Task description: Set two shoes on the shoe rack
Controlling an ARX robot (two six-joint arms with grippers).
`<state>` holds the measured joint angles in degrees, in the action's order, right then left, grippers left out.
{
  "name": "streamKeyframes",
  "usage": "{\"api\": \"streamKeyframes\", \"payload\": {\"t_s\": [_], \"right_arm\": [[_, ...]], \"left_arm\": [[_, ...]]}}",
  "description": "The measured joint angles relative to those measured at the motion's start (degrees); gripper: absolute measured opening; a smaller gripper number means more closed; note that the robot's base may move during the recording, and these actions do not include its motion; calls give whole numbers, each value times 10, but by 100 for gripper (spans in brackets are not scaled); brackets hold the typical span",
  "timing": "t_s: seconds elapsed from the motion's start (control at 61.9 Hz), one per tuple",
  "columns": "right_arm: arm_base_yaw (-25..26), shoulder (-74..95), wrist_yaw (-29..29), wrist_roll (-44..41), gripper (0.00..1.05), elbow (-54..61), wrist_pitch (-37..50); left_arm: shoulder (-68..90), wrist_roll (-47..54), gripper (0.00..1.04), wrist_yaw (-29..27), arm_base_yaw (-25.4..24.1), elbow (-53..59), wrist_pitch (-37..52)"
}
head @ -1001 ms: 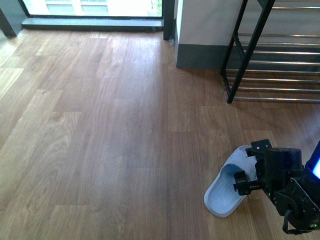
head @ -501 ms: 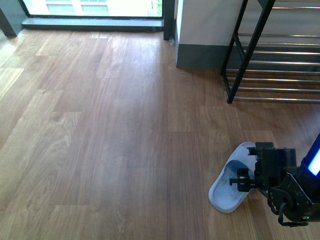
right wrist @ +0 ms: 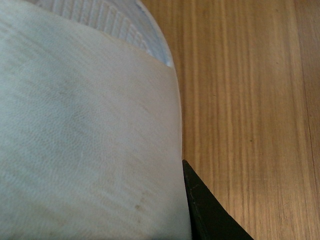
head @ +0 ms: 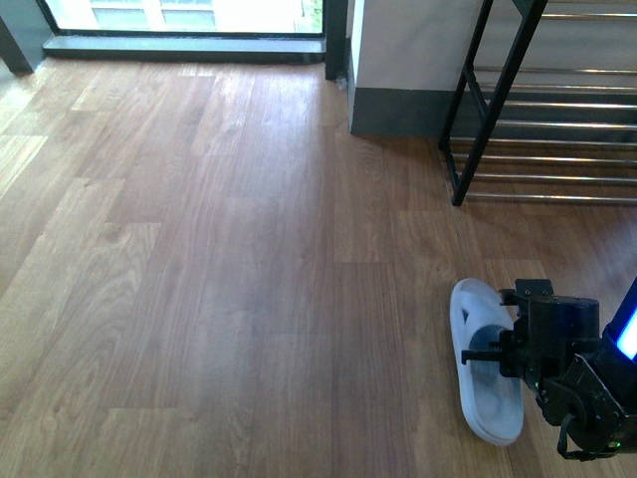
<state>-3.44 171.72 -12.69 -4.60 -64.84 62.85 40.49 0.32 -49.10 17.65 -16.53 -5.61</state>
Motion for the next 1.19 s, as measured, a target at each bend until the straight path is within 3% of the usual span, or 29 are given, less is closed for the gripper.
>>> {"api": "streamKeyframes", "payload": {"t_s": [0.242,0.355,0.63,0.872,1.195], "right_arm": [[-20,-200,93,-150,1,160,37],[-35,-372,152,-244,1,276,35],[-45,-833,270,-373,1,450,-152],[-27,-1280,331,-386,1,488,-495],[-25,-1349,332,-386,1,492,-520]], "left_arm": [[0,0,2,0,0,0,0],[0,0,2,0,0,0,0],[0,0,2,0,0,0,0],[0,0,2,0,0,0,0],[0,0,2,0,0,0,0]]}}
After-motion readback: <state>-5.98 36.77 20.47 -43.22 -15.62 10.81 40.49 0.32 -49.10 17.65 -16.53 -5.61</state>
